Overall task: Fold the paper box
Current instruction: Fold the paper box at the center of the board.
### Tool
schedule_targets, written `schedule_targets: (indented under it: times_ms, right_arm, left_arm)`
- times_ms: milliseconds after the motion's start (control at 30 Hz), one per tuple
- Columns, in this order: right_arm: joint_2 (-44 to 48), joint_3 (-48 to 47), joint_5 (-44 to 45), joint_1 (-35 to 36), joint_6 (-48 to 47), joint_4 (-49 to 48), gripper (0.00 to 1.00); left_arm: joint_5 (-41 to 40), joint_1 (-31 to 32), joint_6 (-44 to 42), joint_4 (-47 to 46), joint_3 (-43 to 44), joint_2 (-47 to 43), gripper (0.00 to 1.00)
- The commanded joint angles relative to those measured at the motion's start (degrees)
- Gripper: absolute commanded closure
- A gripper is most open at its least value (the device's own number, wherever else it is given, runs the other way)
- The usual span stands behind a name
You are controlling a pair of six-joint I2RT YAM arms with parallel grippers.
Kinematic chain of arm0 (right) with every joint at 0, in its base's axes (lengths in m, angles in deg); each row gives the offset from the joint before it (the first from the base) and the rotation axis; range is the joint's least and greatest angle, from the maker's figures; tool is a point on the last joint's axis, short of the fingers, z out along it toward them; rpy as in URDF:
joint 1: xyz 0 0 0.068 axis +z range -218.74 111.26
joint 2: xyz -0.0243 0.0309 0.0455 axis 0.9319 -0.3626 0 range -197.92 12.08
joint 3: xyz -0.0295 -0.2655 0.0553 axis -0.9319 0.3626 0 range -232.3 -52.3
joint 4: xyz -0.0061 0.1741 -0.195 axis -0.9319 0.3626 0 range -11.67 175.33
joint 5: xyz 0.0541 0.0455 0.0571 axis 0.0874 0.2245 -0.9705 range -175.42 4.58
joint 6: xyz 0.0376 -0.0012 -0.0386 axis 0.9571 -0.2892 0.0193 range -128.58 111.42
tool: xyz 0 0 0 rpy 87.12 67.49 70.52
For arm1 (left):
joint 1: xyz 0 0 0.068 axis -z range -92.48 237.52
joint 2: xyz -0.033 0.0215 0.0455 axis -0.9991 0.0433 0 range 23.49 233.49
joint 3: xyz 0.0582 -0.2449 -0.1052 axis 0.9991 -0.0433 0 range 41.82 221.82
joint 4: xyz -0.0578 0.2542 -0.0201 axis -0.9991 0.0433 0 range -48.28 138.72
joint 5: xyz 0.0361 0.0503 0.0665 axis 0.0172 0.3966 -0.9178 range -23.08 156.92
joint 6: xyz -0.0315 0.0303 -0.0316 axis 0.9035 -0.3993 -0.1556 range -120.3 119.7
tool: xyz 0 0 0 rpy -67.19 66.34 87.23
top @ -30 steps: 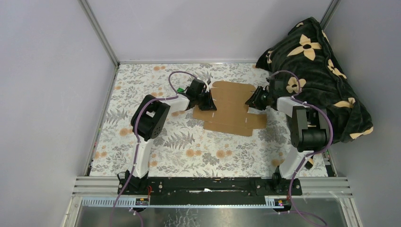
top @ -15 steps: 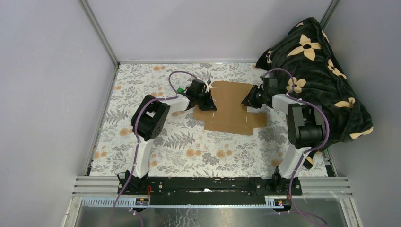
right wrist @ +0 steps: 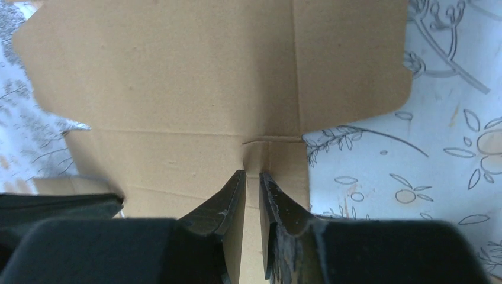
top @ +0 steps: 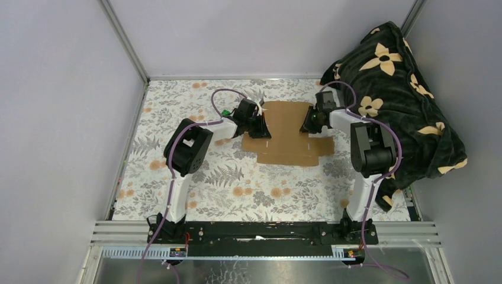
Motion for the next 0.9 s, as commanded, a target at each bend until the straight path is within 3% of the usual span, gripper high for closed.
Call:
schedule_targets:
  times_ms: [0,167,400,500,600,700,767,867]
  right_arm:
    - [-3.99,-5.77,11.94,3.80,-4.71,10.79,0.78]
    - [-6.66,-8.89,19.64,6.20,-7.48,17.23,0.78]
    - [-5.31,-6.63,20.95,6.65,-8.89,17.94,0.76]
    - [-4.86,-5.91,20.10,6.65,-9.11,17.44,0.76]
    - [-4.53,-5.32,19.23,6.65,-9.13,16.86,0.76]
    - [-4.61,-4.96,18.57,6.67,-9.26,16.57,0.76]
    - [-4.61,-4.71,18.17,6.65,-9.30,16.44,0.76]
    - [-4.29,-3.94,17.57,6.65,-9.30,16.13,0.76]
  left_arm:
    - [-1.40,0.51,-2.12,1.96,-1.33,-1.54,0.93]
    - [-2.85,-0.80,-3.36,4.60,-1.73,-5.76,0.71]
    - [-2.87,-6.87,-3.52,6.57,-4.80,-11.92,0.44]
    - [-1.21,-9.76,-2.48,3.65,-7.67,-12.52,0.40]
    - [1.93,-11.21,-1.74,0.52,-8.98,-11.16,0.54]
    - [4.44,-11.24,-0.85,-4.28,-10.25,-9.40,0.81]
    - [5.75,-11.17,0.10,-6.69,-11.15,-8.39,0.88]
    - [7.18,-10.75,1.15,-9.95,-12.39,-7.22,0.90]
